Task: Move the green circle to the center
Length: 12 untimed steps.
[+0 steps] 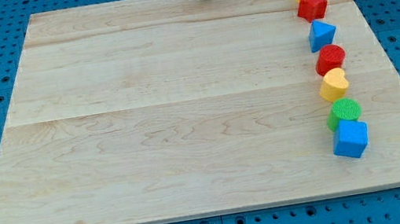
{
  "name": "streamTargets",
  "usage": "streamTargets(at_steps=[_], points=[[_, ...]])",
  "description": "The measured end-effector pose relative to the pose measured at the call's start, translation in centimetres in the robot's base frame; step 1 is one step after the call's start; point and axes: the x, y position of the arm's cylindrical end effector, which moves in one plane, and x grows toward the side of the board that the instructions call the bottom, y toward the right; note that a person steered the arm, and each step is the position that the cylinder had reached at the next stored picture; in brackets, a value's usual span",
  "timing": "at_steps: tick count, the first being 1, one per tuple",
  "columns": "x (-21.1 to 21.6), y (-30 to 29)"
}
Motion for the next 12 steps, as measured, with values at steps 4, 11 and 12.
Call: streamTargets(at_steps=[4, 11, 12], points=[[30.0, -1.8], [42.7, 4.9], [42.6, 5.5]])
